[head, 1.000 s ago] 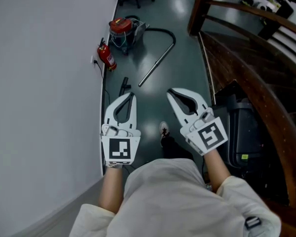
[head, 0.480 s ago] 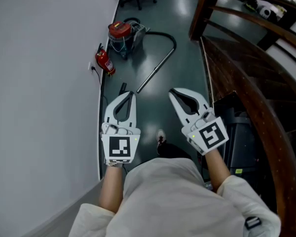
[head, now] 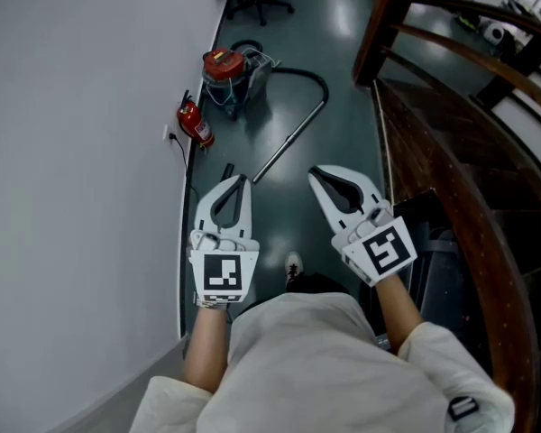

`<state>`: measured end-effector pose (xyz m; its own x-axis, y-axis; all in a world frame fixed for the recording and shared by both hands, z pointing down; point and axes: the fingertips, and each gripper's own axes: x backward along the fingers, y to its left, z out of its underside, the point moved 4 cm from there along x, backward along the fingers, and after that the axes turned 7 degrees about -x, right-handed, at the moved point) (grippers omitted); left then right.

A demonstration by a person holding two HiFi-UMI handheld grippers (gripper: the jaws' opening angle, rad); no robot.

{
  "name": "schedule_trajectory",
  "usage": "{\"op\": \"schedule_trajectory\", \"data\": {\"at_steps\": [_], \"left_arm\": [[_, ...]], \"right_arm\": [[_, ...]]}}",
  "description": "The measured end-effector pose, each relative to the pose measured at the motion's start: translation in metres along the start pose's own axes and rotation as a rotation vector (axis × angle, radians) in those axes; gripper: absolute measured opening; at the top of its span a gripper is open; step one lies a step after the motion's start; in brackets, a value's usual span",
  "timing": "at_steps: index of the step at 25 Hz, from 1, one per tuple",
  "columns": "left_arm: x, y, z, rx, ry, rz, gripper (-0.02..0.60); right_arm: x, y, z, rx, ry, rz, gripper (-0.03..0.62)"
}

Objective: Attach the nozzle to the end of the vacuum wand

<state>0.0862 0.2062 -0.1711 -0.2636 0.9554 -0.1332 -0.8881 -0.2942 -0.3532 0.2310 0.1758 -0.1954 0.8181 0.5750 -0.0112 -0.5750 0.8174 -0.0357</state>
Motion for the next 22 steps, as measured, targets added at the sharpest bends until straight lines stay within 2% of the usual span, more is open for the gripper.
{"op": "schedule_trajectory", "data": {"at_steps": [10, 22], "left_arm": [[-0.044, 0.013, 0.013, 0.032, 0.037, -0.029, -0.002], [-0.092, 0.039, 0.026, 0.045, 0.039, -0.043, -0.002]], "right_arm": [[-0.038, -0.038, 0.006, -0.005, 0.012, -0.044, 0.028], [-0.078, -0.076, 0.013, 0.017, 0.048, -0.043, 0.028]]}}
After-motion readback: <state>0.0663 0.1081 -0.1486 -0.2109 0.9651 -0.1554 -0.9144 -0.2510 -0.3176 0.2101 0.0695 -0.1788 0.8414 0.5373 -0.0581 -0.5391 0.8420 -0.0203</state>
